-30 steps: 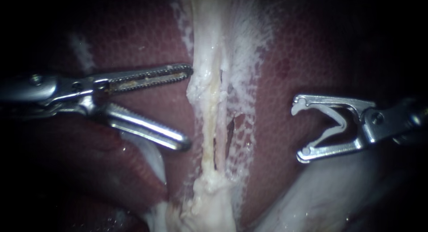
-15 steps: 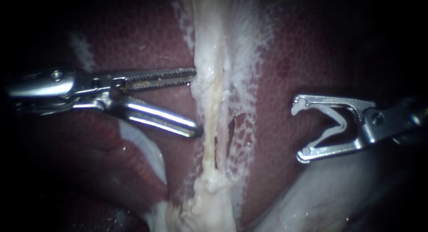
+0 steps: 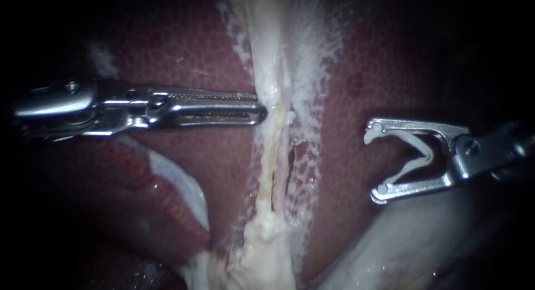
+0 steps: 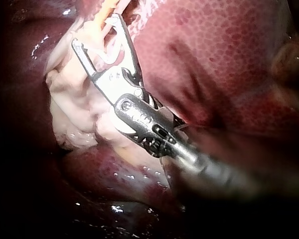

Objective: Grabbing gallbladder

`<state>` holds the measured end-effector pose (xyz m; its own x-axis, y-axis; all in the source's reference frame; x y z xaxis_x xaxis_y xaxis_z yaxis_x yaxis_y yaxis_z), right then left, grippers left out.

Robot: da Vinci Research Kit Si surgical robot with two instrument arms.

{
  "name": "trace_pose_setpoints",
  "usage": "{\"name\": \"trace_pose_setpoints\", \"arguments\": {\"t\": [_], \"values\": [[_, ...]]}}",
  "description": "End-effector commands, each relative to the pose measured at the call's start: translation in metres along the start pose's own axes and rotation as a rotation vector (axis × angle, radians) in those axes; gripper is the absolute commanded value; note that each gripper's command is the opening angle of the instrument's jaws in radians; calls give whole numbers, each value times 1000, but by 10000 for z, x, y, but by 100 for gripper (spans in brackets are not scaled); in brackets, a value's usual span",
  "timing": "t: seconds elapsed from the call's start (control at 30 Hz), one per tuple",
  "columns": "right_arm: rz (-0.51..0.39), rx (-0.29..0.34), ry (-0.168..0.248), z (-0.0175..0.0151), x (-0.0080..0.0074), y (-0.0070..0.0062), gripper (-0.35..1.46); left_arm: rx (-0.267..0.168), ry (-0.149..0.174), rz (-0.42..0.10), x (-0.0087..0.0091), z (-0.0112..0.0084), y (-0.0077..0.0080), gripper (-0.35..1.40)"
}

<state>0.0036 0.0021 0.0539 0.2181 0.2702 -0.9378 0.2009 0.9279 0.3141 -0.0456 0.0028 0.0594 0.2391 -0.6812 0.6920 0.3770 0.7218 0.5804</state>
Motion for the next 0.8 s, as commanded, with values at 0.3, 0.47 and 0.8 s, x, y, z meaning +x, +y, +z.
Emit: {"name": "trace_pose_setpoints", "arguments": {"t": [0.3,0.47,0.8], "values": [[0,0,0,0,0,0,59,-11,10,-13,1,-4,0,-35],[0,0,0,0,0,0,59,-17,13,-14,1,-4,0,-35],[0,0,0,0,0,0,59,-23,12,-17,1,-5,0,-35]]}}
